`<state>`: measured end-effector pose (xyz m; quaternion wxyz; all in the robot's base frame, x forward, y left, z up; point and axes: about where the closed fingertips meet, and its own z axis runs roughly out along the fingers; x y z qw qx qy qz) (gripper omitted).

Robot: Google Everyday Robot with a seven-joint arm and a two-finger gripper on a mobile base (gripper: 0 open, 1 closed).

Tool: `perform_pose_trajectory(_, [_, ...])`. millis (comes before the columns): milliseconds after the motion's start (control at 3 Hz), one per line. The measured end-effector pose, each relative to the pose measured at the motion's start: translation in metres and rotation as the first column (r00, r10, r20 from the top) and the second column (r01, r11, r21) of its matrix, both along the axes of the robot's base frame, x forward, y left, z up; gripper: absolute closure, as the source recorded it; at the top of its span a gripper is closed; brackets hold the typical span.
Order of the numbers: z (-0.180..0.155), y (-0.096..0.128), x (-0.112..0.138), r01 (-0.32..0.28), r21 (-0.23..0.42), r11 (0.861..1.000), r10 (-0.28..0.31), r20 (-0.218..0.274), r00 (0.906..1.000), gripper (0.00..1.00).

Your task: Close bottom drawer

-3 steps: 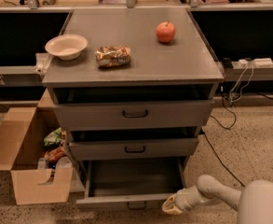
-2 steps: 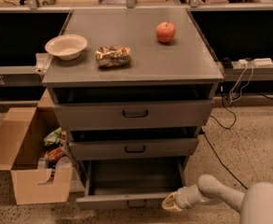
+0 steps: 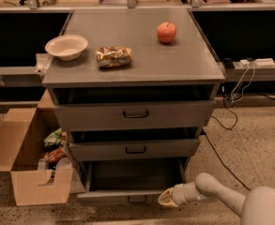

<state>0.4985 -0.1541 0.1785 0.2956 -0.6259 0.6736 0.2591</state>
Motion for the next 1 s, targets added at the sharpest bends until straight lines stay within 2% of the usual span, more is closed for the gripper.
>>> perform_pose_trajectory(333, [0.001,0.003,0.009,-0.007,0.004,1.000,0.007,0.036,0.9993,1.00])
perform_pose_trajectory(1000, [0.004,-0.005,0.042,0.022,0.002,1.000,-0.022,0.100,0.9947,1.00])
